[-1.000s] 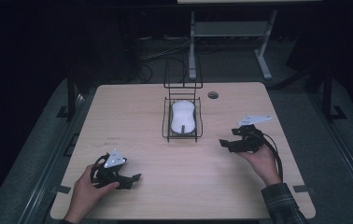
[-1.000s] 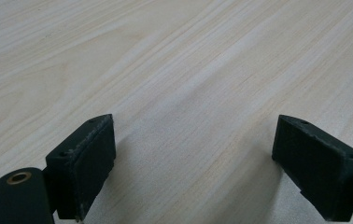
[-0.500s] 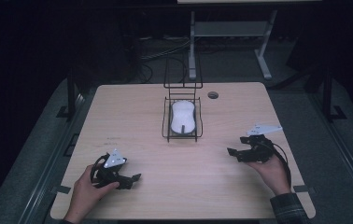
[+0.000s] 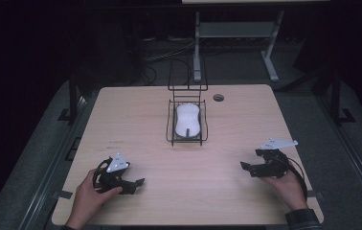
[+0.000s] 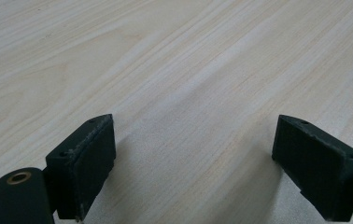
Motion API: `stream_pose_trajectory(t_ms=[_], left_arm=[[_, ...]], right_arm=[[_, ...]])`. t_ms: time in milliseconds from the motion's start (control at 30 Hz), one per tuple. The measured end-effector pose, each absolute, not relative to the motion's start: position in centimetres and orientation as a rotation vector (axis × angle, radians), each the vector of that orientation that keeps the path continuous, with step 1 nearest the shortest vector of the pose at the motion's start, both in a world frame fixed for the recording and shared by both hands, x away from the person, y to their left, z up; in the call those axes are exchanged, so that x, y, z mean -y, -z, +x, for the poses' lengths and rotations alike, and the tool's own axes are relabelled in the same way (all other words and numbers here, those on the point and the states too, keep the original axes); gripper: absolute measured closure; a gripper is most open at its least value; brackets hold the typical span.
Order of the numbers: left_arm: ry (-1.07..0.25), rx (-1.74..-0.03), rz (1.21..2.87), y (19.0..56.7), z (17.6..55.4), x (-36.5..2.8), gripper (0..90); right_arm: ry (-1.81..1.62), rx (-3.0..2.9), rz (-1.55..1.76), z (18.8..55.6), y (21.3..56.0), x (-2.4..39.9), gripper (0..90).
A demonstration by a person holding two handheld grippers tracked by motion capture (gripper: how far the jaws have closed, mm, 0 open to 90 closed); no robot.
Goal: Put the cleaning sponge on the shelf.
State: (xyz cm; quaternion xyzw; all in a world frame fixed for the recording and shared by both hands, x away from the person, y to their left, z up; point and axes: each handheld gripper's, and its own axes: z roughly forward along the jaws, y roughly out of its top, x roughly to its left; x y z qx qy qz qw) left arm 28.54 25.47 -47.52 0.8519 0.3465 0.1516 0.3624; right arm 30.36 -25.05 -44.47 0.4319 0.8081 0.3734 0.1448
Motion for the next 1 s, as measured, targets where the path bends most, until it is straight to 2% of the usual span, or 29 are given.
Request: stream_pose_trajectory(t_ms=[100,633,1000], left_arm=[[-0.39,-0.892,2.194,47.5,28.5,-25.5,12.6],[-0.39,-0.891,2.194,47.5,28.5,-25.5,12.6],[-0.39,-0.892,2.194,47.5,28.5,-25.5,12.7]], right_arm=[[-1.051,-2.309,1.243,29.5,45.2,25.5,13.6],[-0.936,-2.286,1.313,27.2,47.9,26.7,9.6],[-0.973,-2.256,1.298,26.8,48.3,26.9,8.0]])
